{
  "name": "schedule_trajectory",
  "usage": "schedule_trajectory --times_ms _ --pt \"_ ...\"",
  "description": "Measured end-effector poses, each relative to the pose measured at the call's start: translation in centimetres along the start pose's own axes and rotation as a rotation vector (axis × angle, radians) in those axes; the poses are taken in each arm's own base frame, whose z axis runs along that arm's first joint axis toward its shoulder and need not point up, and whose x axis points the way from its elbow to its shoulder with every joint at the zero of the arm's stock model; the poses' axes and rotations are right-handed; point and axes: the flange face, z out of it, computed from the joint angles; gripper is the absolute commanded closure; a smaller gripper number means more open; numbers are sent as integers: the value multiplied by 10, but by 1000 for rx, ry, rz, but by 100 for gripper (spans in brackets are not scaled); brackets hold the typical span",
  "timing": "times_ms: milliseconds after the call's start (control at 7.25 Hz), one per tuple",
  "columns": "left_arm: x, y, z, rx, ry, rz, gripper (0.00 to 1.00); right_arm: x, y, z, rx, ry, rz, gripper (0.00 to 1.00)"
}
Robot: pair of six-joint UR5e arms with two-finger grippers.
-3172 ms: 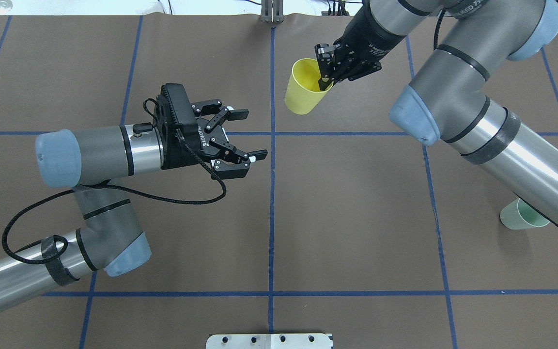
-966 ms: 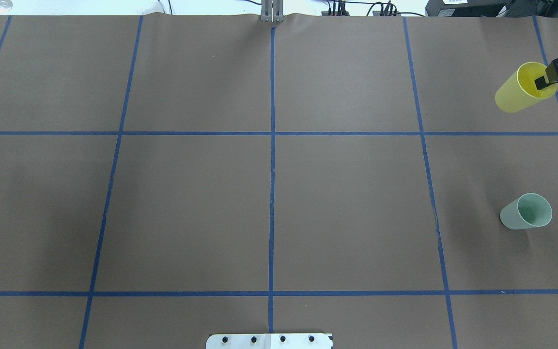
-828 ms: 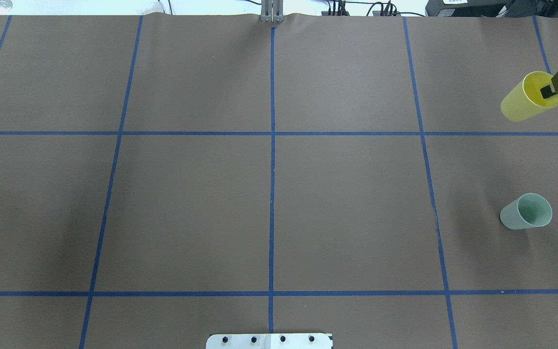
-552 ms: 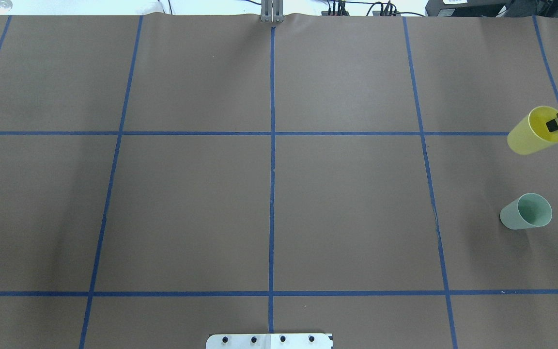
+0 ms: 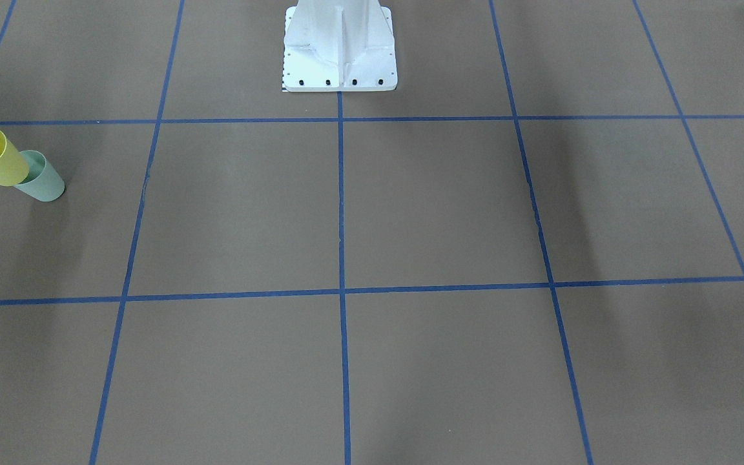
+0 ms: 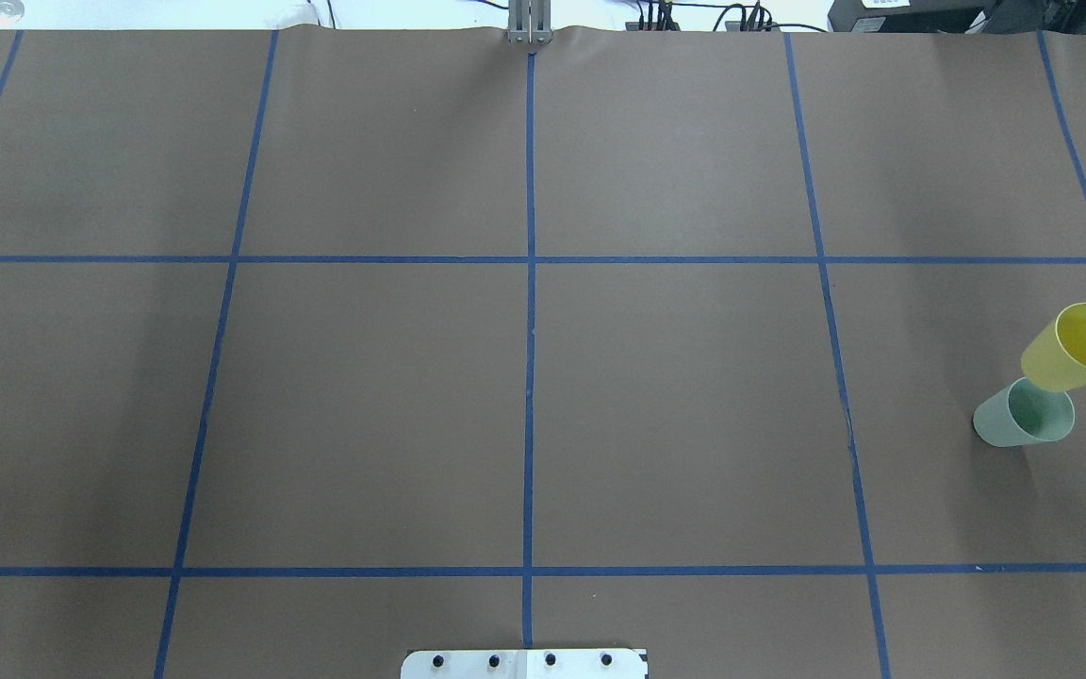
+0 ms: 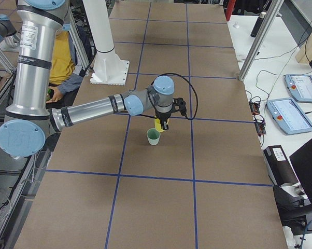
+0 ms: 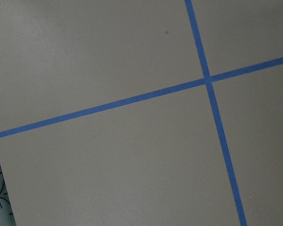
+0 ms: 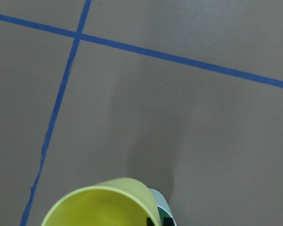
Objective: Transfer and stack yellow cup on green cup
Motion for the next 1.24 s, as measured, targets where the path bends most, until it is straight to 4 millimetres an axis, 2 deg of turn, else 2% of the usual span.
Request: schedule_trajectory --times_ms 690,1241 --pt "1 0 0 3 1 4 0 -10 12 22 -52 4 -27 100" --pt "1 0 0 4 1 6 0 -3 16 26 -56 35 -23 100"
